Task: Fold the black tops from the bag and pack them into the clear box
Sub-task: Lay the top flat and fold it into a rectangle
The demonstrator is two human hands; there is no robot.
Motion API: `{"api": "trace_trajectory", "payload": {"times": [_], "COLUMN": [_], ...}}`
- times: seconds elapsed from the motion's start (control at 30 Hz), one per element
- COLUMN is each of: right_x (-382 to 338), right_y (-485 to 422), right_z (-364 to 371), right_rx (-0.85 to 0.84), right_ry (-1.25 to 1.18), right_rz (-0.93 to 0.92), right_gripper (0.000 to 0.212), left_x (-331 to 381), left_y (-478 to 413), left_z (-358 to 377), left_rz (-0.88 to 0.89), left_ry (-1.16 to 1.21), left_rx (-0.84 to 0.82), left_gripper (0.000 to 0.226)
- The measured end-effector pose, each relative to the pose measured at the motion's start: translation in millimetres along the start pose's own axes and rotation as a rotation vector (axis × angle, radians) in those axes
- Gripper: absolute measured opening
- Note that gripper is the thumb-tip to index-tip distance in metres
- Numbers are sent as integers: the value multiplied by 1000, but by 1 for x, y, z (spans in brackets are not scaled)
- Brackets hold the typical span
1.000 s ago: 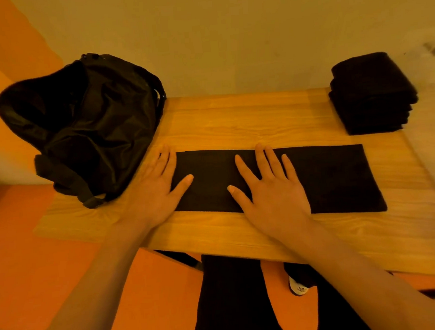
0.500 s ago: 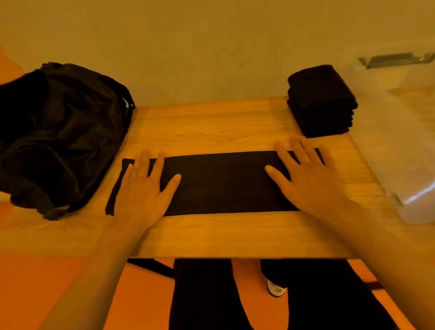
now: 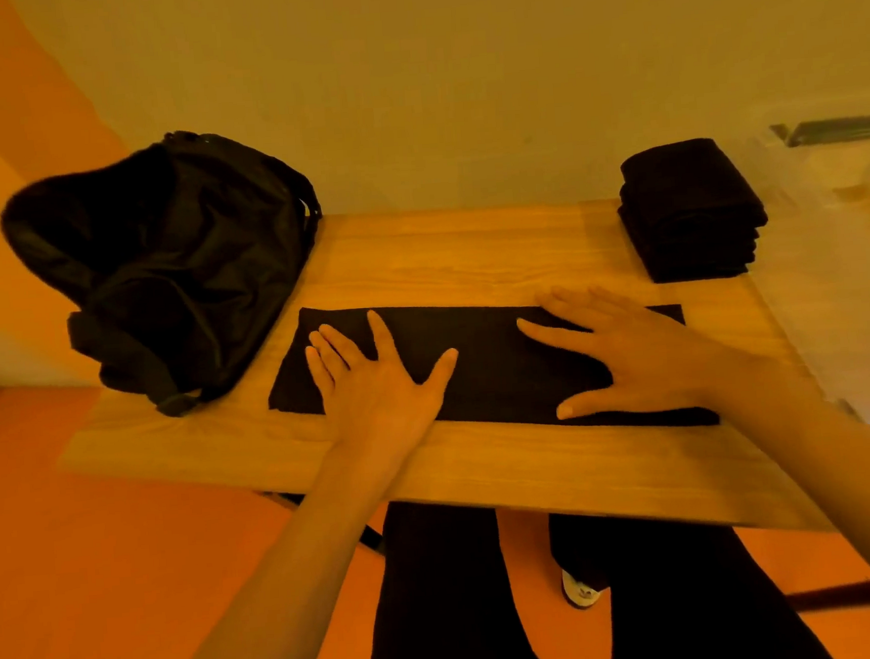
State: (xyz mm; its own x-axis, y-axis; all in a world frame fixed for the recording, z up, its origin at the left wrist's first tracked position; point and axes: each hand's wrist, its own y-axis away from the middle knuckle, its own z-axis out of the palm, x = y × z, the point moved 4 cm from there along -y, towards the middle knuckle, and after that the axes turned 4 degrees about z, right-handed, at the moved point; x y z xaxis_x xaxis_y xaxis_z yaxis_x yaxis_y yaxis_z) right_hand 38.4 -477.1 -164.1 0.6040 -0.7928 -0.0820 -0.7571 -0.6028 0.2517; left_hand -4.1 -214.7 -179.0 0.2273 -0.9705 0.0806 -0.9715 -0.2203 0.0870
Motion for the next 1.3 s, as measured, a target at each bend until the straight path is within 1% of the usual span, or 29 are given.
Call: {"api": "trace_trajectory", "payload": {"times": [0.07,0.2,0.27,0.37,0.43,0.47,0.53,0.6,0.67,0.7,0.73,0.77,0.83,0.9,1.03,1.3], "right_x": [5,-7,-23,-54,-68,-69,-61,-47,-36,-32,-30,-29,-31,-38,-60,-91], "right_y": [0,14,23,33,34,32,28,23,19,18,18,18,20,24,26,15], "right_z": [7,16,22,31,35,34,21,3,-5,-3,2,9,19,22,25,28], "right_rx": [-31,35,95,183,167,136,71,62,31,-4,-36,-45,1,42,79,243], "right_ry": [31,34,-26,-95,-116,-131,-156,-121,-39,-7,12,24,37,32,-31,-177], "right_rz": [-16,85,205,439,539,558,495,297,67,-8,-47,-57,-33,26,195,498], "right_gripper": [90,83,84,91,96,99,100,96,90,90,91,91,90,91,99,100], "left_x": [-4,-8,-7,9,20,24,30,37,44,48,51,54,58,62,76,113], "left_y": [-7,-23,-41,-76,-90,-93,-94,-88,-81,-79,-78,-78,-82,-90,-109,-149], "left_z": [6,5,0,-11,-17,-22,-33,-38,-29,-20,-12,-5,1,0,-3,-4], "left_rz": [-20,63,146,313,390,403,378,317,229,186,155,139,153,212,387,700], "left_ry": [-1,-55,-88,-101,-162,-189,-139,-55,-34,-23,-16,-15,-38,-61,-94,-163], "left_rx": [-19,-22,-29,-59,-91,-90,-33,3,-79,-135,-165,-160,-97,-70,-90,-109], "left_gripper": [111,114,113,106,104,104,102,100,104,105,107,108,110,111,109,107]}}
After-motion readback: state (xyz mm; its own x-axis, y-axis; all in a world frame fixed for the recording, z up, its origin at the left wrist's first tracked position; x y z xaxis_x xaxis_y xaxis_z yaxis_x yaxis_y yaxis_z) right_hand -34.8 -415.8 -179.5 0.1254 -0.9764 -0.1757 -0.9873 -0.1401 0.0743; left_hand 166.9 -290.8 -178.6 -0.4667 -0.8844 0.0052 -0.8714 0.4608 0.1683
